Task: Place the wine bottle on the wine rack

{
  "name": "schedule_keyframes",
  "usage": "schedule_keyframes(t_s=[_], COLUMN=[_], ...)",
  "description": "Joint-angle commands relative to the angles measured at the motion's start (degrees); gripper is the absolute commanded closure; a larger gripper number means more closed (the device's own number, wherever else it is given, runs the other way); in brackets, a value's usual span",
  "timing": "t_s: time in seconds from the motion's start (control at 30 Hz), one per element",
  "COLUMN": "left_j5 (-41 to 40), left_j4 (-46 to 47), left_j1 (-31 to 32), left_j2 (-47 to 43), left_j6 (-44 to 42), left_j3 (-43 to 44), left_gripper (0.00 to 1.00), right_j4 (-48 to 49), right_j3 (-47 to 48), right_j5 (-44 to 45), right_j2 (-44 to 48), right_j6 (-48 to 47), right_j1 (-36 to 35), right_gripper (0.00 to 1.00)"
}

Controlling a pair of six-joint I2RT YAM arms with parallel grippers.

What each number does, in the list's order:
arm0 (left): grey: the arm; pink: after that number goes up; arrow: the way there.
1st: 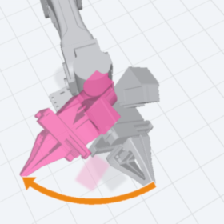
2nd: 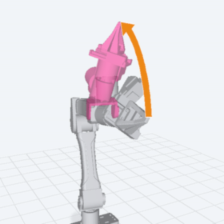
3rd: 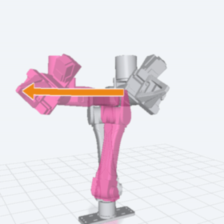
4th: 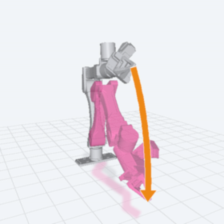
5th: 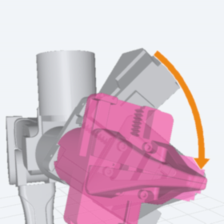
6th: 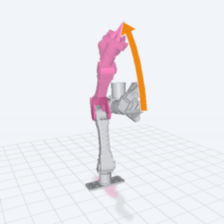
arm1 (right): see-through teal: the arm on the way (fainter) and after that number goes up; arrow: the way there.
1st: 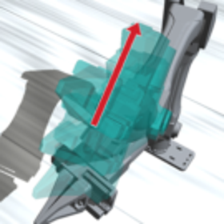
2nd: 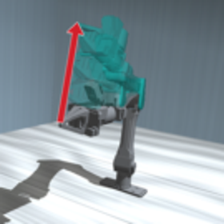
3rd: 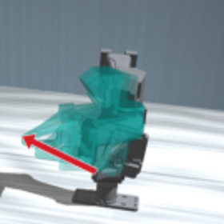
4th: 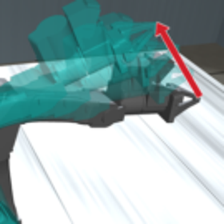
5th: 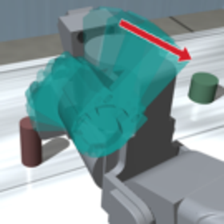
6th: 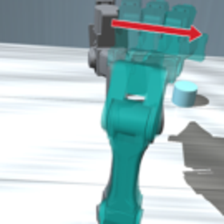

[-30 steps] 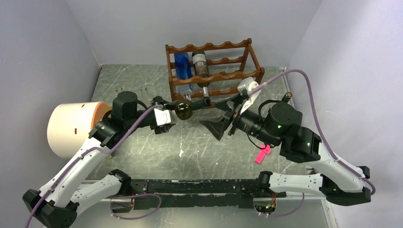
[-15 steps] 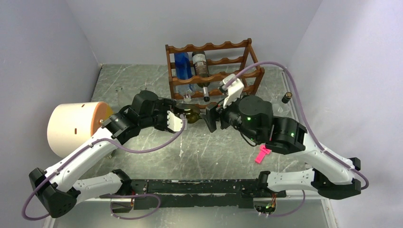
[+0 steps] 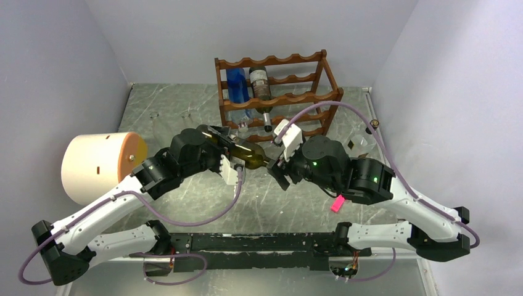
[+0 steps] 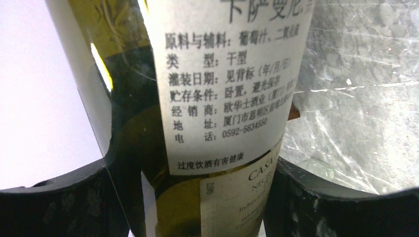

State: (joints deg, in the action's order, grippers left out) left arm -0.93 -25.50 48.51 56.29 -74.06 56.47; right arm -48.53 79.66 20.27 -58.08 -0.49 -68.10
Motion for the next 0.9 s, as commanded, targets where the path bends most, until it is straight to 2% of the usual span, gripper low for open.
schedule_keyframes(t_s=[0.0,0.2,0.33,0.5,0.57,0.63,0.77,0.87], left_j5=[-1.8,-1.3,-1.9,-1.3,-1.3,-1.3,-1.0,-0.9], left_j4=[9.2,9.1,9.5,10.4,10.7,10.6,10.6,10.7], left_j1=[1.3,2.1,2.7,2.9,3.0,3.0,3.0,3.0], left_j2=[-2.0,-2.6,-3.6,-4.7,-4.9,-4.9,-5.0,-5.3], left_j6=[-3.4,-4.1,-4.5,-4.3,-4.6,-4.7,-4.3,-4.1], left_j3=[0.2,0.0,-1.3,-2.5,-2.6,-2.4,-2.3,-2.3], left_gripper=[0.93,0.93,0.93,0.93,0.93,0.93,0.93,0.93], right_j4=[-2.2,-3.7,-3.2,-3.4,-3.3,-3.0,-3.1,-3.2], right_j3=[-1.9,-2.3,-2.6,-3.3,-3.2,-3.3,-4.1,-4.4], right_j5=[-7.5,-10.7,-13.3,-14.8,-14.7,-14.5,-12.8,-11.8], right_j2=[0.2,-4.1,-5.8,-7.0,-7.6,-8.1,-9.5,-10.1], right_j6=[-4.0,-5.5,-6.5,-8.1,-8.2,-8.0,-6.9,-6.2], right_j1=[-0.2,-0.1,-0.2,-0.2,-0.2,-0.1,0.0,-0.1], right_gripper=[0.25,0.25,0.29,0.50,0.53,0.53,0.43,0.41])
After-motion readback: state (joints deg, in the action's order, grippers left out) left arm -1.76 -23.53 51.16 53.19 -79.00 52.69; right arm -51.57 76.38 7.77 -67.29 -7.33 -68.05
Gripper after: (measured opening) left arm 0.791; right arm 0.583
